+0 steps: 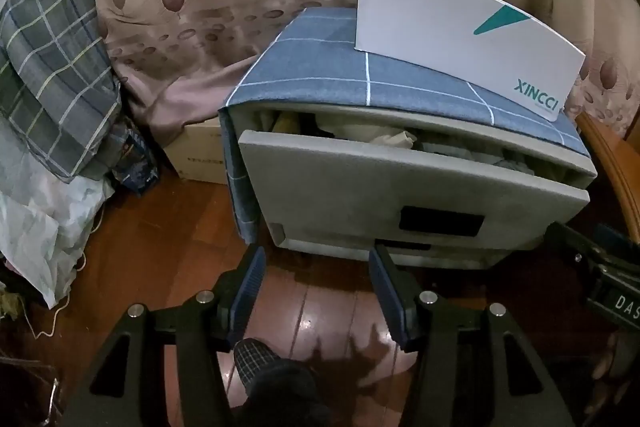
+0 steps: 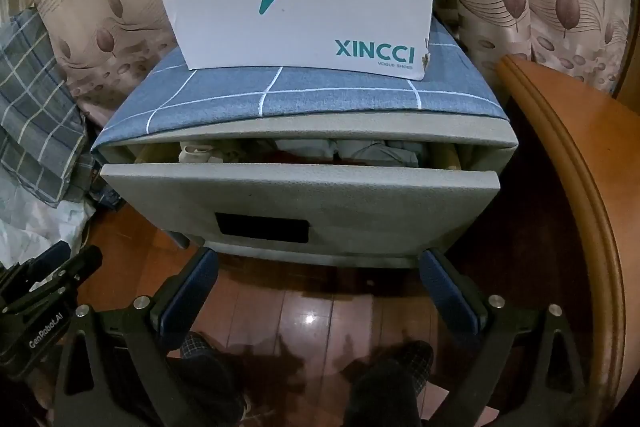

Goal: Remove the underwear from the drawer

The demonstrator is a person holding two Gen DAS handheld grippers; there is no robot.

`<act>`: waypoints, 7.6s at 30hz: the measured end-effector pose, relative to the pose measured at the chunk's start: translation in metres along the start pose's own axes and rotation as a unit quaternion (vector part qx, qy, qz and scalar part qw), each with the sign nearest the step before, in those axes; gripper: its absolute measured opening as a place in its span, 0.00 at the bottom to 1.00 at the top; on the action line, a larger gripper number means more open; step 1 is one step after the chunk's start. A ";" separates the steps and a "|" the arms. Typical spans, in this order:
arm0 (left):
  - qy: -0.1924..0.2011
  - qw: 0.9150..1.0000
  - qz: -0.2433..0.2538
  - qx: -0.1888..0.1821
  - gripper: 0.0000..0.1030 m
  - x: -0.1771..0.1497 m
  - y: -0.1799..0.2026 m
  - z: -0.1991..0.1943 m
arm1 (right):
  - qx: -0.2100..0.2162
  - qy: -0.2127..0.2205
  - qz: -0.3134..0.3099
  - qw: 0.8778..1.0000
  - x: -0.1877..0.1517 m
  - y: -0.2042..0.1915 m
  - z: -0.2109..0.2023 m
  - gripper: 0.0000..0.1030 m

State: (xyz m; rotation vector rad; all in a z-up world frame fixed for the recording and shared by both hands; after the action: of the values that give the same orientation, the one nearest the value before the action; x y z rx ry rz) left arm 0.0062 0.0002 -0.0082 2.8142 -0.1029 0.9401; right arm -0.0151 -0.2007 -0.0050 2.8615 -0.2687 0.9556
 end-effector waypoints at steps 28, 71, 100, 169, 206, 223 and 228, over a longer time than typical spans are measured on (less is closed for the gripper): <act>-0.004 1.000 0.001 0.004 0.54 0.000 0.001 0.000 | -0.002 0.002 0.003 1.000 0.000 0.003 -0.001 0.97; 0.010 1.000 -0.008 -0.013 0.54 -0.001 -0.008 -0.007 | 0.005 0.017 0.016 1.000 0.004 0.010 -0.007 0.97; 0.013 0.997 0.060 -0.054 0.54 0.087 -0.022 0.065 | -0.041 0.010 0.008 0.999 0.061 0.017 0.071 0.97; -0.168 0.982 -0.012 -0.091 0.55 0.038 -0.034 0.033 | -0.008 -0.092 -0.080 0.993 0.030 0.003 0.030 0.99; -0.214 0.975 -0.052 -0.043 0.64 0.017 0.005 0.118 | 0.025 -0.114 -0.036 0.992 0.029 0.018 0.040 0.99; -0.199 0.971 -0.022 -0.129 0.56 0.032 0.009 0.073 | 0.055 -0.224 -0.077 0.970 0.046 0.014 0.087 0.65; -0.196 0.969 0.006 -0.151 0.56 0.037 0.013 0.056 | 0.039 -0.240 -0.089 0.966 0.037 0.004 0.108 0.50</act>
State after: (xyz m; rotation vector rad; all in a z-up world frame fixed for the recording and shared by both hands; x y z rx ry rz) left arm 0.0671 -0.0230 -0.0282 2.6689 -0.2878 0.3222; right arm 0.0763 -0.2266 -0.0679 3.0839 -0.0085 0.2361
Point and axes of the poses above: each gripper's, at about its wrist camera, not at the fingertips, and z roughly the way its jaws point, y to its right, x to its top, the point moved 1 cm from there along z, roughly the way its jaws point, and after that the axes turned 10 degrees about -x, right-handed, at the moved point
